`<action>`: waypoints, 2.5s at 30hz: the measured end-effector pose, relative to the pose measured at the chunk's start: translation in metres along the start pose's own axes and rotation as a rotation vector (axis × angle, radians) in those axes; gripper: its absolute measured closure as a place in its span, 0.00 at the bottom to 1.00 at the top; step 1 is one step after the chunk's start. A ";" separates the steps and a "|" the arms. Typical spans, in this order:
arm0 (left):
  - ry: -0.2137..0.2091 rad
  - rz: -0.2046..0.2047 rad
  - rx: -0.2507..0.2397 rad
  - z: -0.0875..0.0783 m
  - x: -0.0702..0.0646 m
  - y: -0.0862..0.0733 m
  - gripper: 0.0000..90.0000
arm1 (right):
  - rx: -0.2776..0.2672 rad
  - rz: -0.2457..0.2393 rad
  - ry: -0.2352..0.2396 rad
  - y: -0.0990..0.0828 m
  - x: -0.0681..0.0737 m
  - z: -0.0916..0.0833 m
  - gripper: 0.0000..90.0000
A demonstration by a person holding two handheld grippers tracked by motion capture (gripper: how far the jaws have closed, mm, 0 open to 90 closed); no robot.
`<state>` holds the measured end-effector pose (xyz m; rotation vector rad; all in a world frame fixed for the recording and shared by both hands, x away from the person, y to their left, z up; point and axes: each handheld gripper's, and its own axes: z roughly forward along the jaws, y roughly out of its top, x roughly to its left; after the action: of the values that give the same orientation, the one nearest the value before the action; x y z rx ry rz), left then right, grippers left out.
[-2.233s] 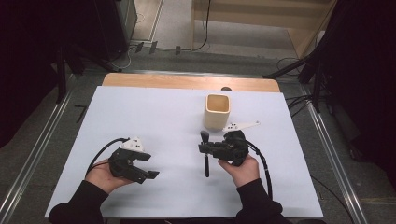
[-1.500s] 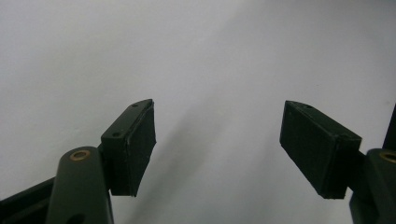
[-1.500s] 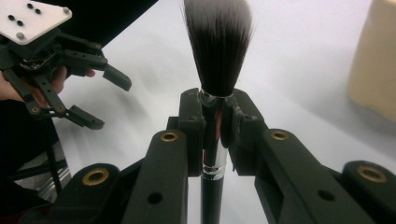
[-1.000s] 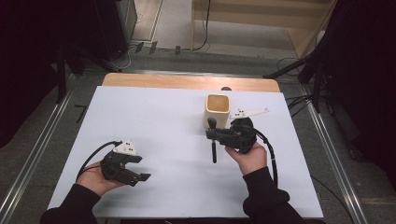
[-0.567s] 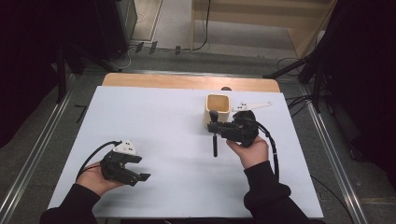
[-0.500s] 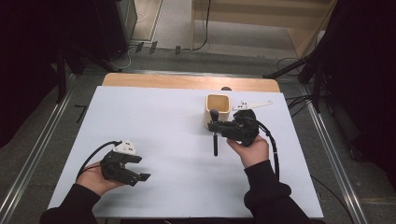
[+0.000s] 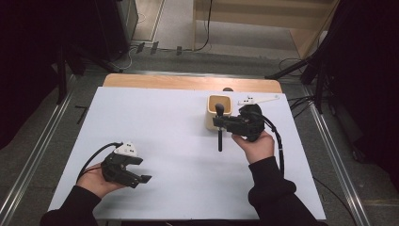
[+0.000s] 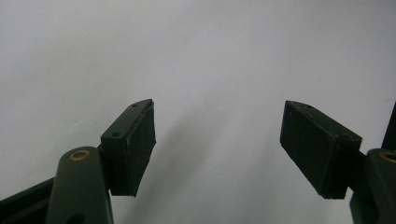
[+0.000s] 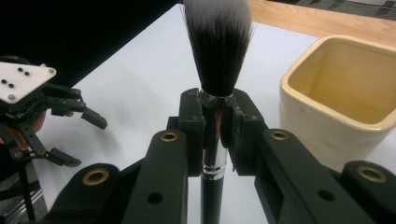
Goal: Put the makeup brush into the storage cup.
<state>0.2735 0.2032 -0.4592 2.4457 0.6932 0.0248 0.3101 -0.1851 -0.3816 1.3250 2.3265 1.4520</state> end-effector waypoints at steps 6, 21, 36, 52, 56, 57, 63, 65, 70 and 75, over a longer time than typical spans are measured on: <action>0.002 0.000 0.000 -0.001 0.000 0.000 0.30 | -0.015 0.012 -0.011 0.007 -0.005 -0.004 0.88; -0.001 -0.001 0.001 -0.001 0.000 0.000 0.30 | -0.097 0.002 -0.094 0.022 -0.006 -0.006 0.88; -0.005 -0.010 -0.002 -0.001 0.002 -0.001 0.31 | -0.127 -0.020 -0.162 0.041 -0.015 -0.008 0.88; -0.008 -0.017 -0.005 -0.002 0.004 -0.002 0.31 | -0.152 0.019 -0.199 0.057 -0.029 -0.003 0.88; -0.009 -0.015 -0.003 -0.002 0.004 -0.002 0.31 | -0.163 0.032 -0.211 0.060 -0.034 -0.003 0.87; -0.009 -0.014 -0.003 -0.002 0.004 -0.002 0.31 | -0.175 0.038 -0.211 0.061 -0.035 -0.004 0.87; -0.010 -0.017 -0.004 -0.002 0.004 -0.002 0.31 | -0.191 0.039 -0.227 0.068 -0.041 -0.005 0.87; -0.010 -0.015 -0.005 -0.002 0.004 -0.002 0.31 | -0.195 0.035 -0.238 0.070 -0.042 -0.003 0.87; -0.012 -0.014 -0.001 -0.001 0.004 -0.002 0.31 | -0.196 0.042 -0.250 0.074 -0.047 0.003 0.87; -0.014 -0.020 -0.001 -0.001 0.005 -0.002 0.31 | -0.221 0.054 -0.250 0.077 -0.050 0.007 0.88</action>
<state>0.2765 0.2072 -0.4597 2.4358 0.7120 0.0003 0.3918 -0.2029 -0.3436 1.4234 1.9300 1.4166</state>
